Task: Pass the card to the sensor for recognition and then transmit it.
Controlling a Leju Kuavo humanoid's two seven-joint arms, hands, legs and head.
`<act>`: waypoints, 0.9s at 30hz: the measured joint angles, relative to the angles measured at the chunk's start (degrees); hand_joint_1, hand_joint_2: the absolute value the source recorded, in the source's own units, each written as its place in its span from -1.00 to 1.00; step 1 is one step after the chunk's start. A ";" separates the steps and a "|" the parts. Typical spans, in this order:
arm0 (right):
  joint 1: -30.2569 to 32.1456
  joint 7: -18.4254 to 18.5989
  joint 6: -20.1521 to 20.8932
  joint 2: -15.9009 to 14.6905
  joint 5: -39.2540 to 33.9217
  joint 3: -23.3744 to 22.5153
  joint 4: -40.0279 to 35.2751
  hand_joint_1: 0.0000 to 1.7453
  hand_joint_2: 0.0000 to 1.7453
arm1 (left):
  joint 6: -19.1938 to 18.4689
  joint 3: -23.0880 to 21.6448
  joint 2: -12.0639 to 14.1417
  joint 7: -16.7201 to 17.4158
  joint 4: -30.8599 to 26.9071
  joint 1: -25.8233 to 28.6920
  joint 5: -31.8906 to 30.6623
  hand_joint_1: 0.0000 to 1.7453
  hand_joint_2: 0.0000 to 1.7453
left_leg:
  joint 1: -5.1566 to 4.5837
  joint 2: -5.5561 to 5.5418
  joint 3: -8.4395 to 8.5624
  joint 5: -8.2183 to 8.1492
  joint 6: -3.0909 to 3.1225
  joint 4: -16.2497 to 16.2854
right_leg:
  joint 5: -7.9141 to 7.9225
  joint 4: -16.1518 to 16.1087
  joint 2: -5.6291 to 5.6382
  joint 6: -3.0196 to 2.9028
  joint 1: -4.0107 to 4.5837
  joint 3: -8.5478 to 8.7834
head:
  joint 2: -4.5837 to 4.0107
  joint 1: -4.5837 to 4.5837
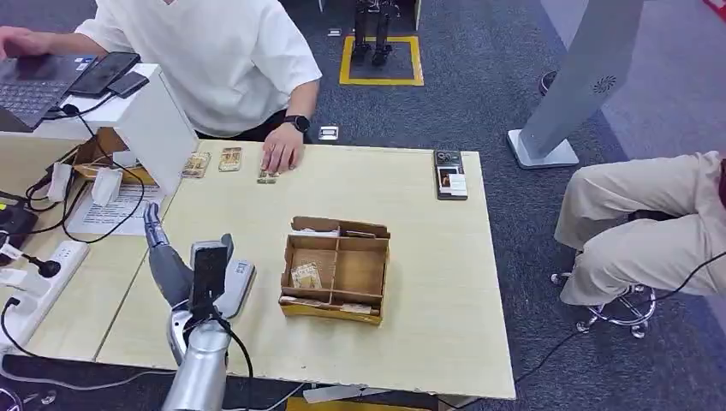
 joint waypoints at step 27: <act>0.51 -0.44 0.00 2.10 -8.13 0.00 -3.54 -1.00 1.00 | -0.11 -18.88 2.69 -3.85 -23.08 17.21 7.03 -1.00 1.00 | 0.00 -0.01 0.02 -0.01 0.01 0.00 | -0.01 0.00 -0.02 0.01 0.00 0.01 | 0.00 0.00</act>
